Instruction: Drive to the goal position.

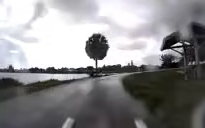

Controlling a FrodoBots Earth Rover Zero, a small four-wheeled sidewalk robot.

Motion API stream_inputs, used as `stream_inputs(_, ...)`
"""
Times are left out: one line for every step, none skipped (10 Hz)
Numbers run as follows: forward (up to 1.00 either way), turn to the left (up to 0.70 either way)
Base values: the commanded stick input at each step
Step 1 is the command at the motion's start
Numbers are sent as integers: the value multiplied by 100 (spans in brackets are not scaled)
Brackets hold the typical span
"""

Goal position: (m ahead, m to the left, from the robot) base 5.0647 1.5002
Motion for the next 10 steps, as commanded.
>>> stream_inputs(100, 0)
stream_inputs(100, 0)
stream_inputs(100, 0)
stream_inputs(100, 0)
stream_inputs(100, 0)
stream_inputs(100, 0)
stream_inputs(100, 0)
stream_inputs(100, 0)
stream_inputs(100, 0)
stream_inputs(100, 0)
